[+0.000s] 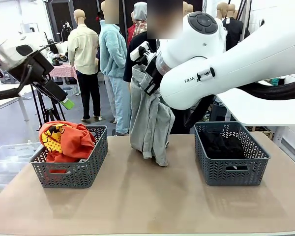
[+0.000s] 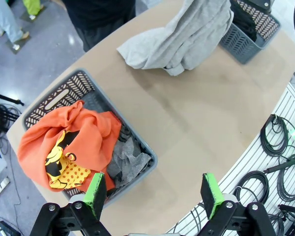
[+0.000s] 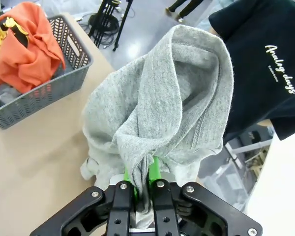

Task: Sort the tops and bottoms.
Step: Lift clothes from the center of the table with your right hand, then sort the clothes according to human instructions.

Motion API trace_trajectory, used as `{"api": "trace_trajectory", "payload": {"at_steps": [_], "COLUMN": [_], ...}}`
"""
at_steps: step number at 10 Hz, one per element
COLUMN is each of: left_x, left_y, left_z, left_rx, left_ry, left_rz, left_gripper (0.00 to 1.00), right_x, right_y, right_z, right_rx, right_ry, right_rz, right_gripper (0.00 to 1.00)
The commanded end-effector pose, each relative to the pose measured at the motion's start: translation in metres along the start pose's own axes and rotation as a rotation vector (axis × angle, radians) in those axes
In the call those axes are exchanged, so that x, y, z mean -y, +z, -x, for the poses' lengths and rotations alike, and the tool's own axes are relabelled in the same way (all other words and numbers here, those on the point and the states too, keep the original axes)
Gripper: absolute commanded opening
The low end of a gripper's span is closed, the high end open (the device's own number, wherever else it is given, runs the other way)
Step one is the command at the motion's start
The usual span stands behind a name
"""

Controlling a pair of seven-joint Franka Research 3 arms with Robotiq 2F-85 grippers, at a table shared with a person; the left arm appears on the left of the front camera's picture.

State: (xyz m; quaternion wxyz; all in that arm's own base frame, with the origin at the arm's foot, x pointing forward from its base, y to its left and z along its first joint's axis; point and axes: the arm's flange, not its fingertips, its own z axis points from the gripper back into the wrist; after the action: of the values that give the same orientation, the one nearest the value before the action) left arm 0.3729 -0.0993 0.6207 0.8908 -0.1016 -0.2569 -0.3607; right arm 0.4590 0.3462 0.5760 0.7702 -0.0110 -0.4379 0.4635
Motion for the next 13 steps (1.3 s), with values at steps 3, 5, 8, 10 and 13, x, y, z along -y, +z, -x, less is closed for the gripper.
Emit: {"api": "trace_trajectory", "payload": {"at_steps": [3,5,8,10,13], "left_x": [-0.0003,-0.0003,-0.0003,-0.0003,-0.0003], "left_y": [0.0009,0.0009,0.0009,0.0009,0.0009], "left_z": [0.0015,0.0015,0.0015,0.0015,0.0015], "left_rx": [-0.004,-0.004,-0.004,-0.004,-0.004], "left_ry": [0.001,0.001,0.001,0.001,0.001], "left_rz": [-0.002,-0.002,-0.002,-0.002,-0.002], "left_gripper": [1.0,1.0,1.0,1.0,1.0], "right_x": [0.0044,0.0044,0.0044,0.0044,0.0044], "right_y": [0.0022,0.0022,0.0022,0.0022,0.0022], "right_z": [-0.005,-0.005,-0.005,-0.005,-0.005], "right_rx": [-0.003,-0.003,-0.003,-0.003,-0.003], "right_ry": [0.009,0.009,0.009,0.009,0.009], "right_rz": [-0.004,-0.004,-0.004,-0.004,-0.004], "right_gripper": [0.0,0.0,0.0,0.0,0.0]}}
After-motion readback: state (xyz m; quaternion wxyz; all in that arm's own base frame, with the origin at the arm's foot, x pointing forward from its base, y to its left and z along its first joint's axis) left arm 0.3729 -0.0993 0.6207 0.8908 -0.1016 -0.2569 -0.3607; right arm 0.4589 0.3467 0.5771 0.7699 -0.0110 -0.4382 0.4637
